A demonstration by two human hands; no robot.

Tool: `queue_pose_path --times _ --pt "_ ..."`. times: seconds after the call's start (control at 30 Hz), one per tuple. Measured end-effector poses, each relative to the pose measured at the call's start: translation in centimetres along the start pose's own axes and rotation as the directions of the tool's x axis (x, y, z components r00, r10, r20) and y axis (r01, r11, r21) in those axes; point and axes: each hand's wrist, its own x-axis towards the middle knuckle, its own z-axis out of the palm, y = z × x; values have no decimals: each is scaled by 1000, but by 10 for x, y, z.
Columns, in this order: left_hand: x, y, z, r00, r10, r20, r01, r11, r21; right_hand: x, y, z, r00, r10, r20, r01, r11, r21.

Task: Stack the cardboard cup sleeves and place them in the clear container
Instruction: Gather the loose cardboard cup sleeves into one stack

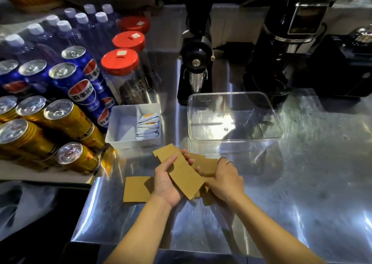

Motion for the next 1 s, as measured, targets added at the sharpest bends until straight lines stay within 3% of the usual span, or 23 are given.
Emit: queue_pose_path --times 0.13,0.27,0.37,0.57,0.73,1.0 --pt "0 5 -2 1000 23 -21 -22 999 35 9 0 -6 995 32 95 -38 997 62" --pt "4 7 -3 999 20 -42 -19 999 38 16 8 -11 988 12 153 -54 960 275" --pt "7 7 -3 999 10 -48 -8 999 43 19 17 -19 994 10 105 -47 933 357" --pt "14 4 3 996 -30 -87 38 995 89 19 26 -42 992 -120 -44 125 839 530" --pt "16 -7 14 992 -104 -75 116 977 180 14 29 -49 991 -135 9 81 640 764" --pt "17 -10 17 986 -146 -75 159 961 227 13 31 -48 987 -90 -132 160 559 814"
